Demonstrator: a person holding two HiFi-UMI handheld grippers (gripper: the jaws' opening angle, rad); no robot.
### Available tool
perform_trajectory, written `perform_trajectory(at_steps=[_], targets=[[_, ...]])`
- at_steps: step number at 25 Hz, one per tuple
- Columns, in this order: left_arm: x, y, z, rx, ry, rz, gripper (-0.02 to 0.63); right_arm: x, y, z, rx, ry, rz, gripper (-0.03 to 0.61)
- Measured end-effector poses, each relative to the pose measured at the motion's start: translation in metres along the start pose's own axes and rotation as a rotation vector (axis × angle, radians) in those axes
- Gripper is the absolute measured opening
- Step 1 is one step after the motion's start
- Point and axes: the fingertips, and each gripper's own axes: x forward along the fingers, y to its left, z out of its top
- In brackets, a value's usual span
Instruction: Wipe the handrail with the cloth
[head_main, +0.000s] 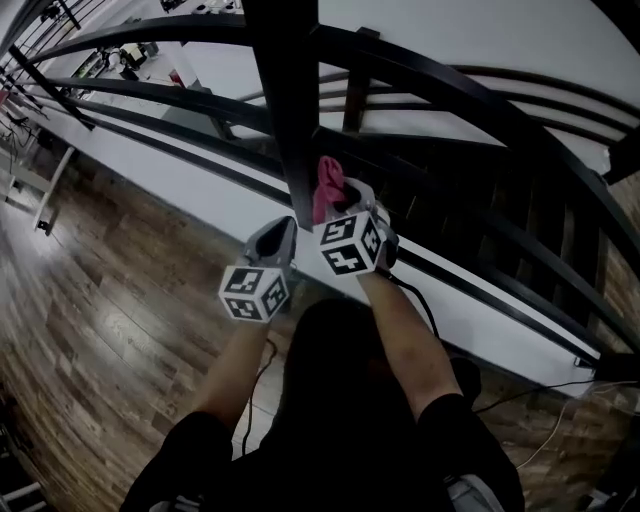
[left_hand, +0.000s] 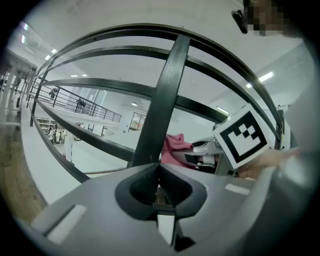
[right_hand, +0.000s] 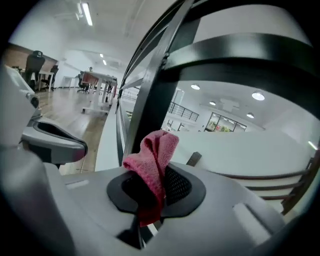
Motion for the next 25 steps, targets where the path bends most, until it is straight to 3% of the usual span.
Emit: perform_trajectory(at_steps=[7, 12, 16, 25], targets=[[0.008, 0.015, -0.012, -0.011, 0.026, 0.01, -0.002, 0.01, 0.0, -0.005, -0.066, 0.128, 0.006, 0.046], [0.002, 0.028, -0.013, -0.009, 0.017, 0.045, -0.002, 0.016, 0.019, 0.008, -0.2, 0.17, 0.008, 0.043], [0.015, 0.013, -0.024, 0.008, 0.05, 0.029, -0.002, 0.007, 0.01, 0.003, -0.166, 0.142, 0.009, 0.044], [0.021, -0.005, -0.025, 0.038, 0.064, -0.006, -0.002, -0.008, -0.005, -0.019, -0.149, 0.192, 0.015, 0.046]])
